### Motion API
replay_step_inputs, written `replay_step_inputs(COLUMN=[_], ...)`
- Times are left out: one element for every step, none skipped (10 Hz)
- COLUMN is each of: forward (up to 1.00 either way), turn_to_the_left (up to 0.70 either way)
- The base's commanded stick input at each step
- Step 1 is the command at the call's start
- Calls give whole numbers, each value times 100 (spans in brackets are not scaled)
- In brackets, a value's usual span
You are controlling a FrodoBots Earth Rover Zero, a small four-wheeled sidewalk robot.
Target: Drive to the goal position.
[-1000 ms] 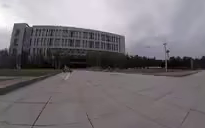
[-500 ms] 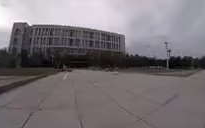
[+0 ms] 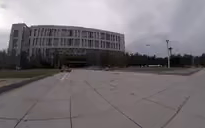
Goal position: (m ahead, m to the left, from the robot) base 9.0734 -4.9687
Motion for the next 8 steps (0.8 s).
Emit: replay_step_inputs(forward=[70, 70, 70, 70, 70, 70, 70, 70], turn_to_the_left=[0, 0, 0, 0, 0, 0, 0, 0])
